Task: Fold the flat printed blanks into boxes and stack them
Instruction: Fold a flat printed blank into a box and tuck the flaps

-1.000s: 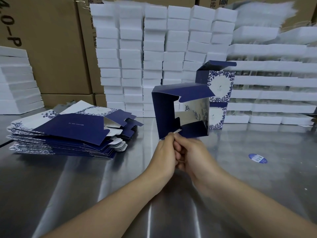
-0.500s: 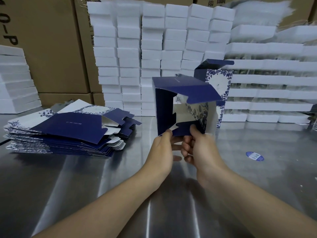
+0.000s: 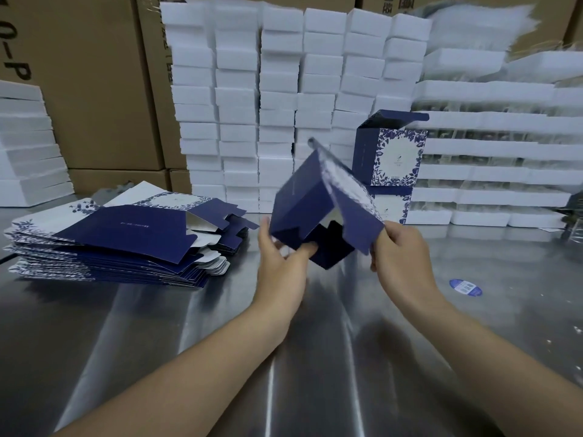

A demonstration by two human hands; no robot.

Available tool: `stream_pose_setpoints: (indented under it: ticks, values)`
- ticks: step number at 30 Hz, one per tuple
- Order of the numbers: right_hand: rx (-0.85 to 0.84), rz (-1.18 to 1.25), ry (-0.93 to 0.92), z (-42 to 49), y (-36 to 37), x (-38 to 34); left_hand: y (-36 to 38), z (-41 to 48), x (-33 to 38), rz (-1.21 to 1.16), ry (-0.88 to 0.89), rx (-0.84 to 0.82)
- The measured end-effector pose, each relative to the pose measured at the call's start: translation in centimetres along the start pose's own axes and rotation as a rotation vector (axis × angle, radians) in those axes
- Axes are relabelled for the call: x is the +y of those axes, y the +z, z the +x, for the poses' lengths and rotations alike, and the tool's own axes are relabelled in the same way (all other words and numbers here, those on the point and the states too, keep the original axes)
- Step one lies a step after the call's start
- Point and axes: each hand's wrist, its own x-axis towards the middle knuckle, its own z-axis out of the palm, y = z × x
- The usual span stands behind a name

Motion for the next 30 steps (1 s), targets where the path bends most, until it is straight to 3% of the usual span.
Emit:
stream_pose_setpoints:
  ticks: [4,8,22,30]
  values:
    - [0.064,-0.151,-0.123,0.2,-0.2,0.9,-0.3,-0.1,0.4,0.155,0.141,0.007]
    - [0.051,0.024,-0.192,0.2,0.0,0.8,0.2,-0.4,-0.1,0.245,0.148,-0.091]
    - [0.107,0.072,-0.38,0.0,0.1,-0.3,0.5,-0.4,-0.3,0.096,0.225,-0.133]
    - [0.129,0.065,-0.427,-1.1,0.0,-2.1,-0.3,0.0,-0.8,0.276,0.37,-0.075]
